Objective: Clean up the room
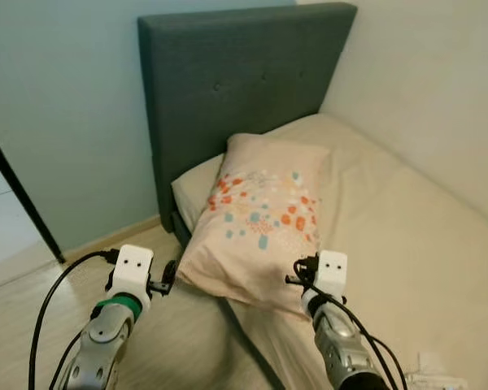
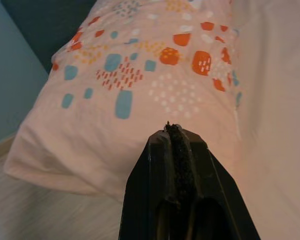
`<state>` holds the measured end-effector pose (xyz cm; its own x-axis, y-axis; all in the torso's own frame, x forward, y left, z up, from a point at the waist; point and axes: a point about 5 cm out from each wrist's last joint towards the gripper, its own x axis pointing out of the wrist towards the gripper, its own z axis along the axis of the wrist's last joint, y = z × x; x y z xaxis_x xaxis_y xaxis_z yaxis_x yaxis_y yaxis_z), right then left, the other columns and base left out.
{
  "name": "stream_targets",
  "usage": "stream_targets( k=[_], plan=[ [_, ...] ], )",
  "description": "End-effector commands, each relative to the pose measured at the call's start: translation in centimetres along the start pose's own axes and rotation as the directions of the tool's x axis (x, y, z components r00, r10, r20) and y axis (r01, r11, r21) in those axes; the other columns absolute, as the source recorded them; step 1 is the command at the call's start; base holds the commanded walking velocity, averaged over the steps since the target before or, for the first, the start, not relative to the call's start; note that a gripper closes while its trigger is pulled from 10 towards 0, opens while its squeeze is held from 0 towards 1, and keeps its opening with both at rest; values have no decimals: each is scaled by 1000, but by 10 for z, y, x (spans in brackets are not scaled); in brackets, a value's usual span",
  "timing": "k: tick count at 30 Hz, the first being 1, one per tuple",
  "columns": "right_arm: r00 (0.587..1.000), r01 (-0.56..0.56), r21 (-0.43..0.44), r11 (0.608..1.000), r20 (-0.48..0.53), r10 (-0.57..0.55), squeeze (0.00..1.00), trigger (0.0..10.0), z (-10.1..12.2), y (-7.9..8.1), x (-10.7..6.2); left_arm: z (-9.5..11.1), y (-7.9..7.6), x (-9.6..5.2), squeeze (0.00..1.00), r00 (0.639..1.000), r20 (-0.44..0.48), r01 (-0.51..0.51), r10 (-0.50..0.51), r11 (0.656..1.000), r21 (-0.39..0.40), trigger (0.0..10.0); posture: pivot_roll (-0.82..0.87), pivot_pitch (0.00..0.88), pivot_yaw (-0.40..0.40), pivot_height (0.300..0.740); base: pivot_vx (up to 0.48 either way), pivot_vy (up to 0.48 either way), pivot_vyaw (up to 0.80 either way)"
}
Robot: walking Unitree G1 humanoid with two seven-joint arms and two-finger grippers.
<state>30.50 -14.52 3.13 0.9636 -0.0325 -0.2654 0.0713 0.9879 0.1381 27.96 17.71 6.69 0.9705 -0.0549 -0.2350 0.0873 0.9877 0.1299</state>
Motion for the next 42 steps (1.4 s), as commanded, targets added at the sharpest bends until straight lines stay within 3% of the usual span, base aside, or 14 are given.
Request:
stream_targets(
  k=[1, 8, 26, 42],
  plan=[
    [1000, 14, -1, 1000, -26, -14, 0, 10000, -5, -4, -2, -3, -4, -1, 0, 1000, -12, 10, -10, 1000, 0, 10000, 150, 0, -49, 740, 0, 0, 0],
    [1000, 12, -2, 1000, -28, -12, 0, 10000, -6, -4, -1, -2, -5, -1, 0, 1000, -9, 16, -16, 1000, 9, 10000, 150, 0, -49, 740, 0, 0, 0],
    [999, 16, -5, 1000, -33, -16, 0, 10000, -7, -5, -2, -1, -6, -2, 0, 1000, -4, 21, -21, 1000, 12, 10000, 149, 0, -51, 740, 0, -373, 0],
    [999, 12, -12, 1000, -38, -12, 0, 10000, -7, -5, -1, -3, -5, -2, 0, 1000, -13, 8, -8, 1000, -9, 10000, 151, 0, -55, 740, 0, 0, 0]
  ],
)
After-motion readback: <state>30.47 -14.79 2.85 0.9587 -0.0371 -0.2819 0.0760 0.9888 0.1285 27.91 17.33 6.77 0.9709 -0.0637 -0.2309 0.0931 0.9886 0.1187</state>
